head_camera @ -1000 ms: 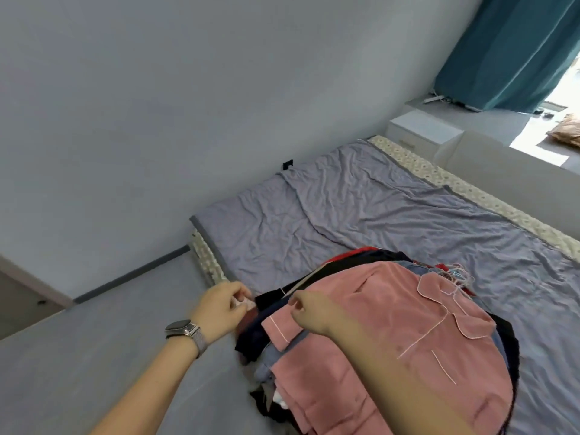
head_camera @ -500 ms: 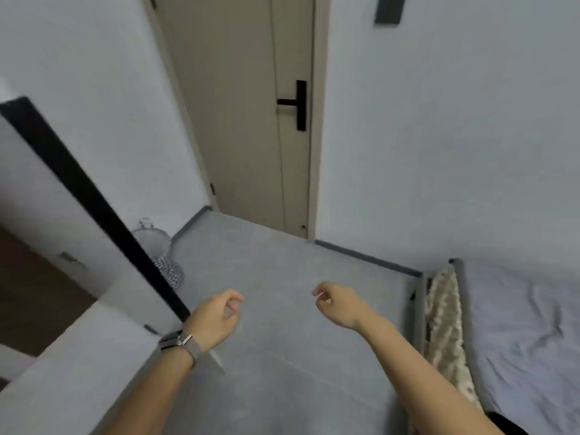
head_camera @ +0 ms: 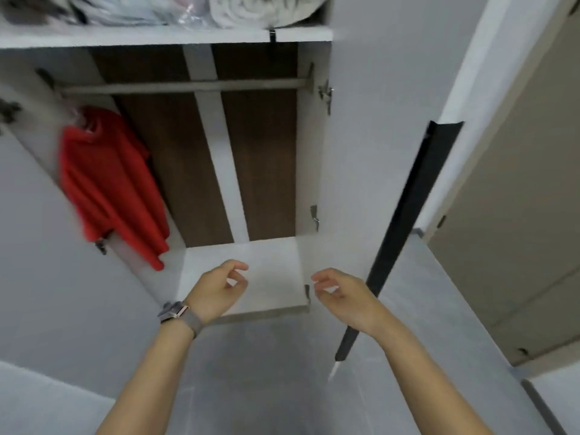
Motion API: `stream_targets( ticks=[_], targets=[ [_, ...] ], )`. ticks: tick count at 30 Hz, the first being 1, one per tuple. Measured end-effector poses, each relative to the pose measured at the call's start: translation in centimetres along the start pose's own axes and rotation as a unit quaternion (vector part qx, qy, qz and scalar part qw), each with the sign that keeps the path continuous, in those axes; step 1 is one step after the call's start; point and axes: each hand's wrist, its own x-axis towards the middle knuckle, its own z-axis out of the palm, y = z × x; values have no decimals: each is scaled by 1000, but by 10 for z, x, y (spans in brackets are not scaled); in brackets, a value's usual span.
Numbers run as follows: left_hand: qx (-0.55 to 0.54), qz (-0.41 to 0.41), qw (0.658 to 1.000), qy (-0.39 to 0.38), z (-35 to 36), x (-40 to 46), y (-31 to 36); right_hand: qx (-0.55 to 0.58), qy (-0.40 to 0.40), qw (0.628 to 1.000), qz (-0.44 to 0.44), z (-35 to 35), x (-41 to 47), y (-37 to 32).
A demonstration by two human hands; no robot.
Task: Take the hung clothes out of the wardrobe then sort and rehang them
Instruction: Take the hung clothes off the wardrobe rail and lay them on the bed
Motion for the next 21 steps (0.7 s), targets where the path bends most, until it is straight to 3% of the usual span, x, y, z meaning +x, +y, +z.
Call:
stream_targets(
  ticks=[8, 14, 21],
  targets=[
    [-13, -108, 989, 99, -106, 25, -101, 9, -98, 994, -53, 102, 150, -87],
    [18, -106, 985, 133, -189, 70, -166, 17, -136, 988, -71, 176, 247, -168],
    [-29, -113, 970, 214, -254, 128, -211, 6, -191, 978, -89, 224, 341, -237]
  ],
)
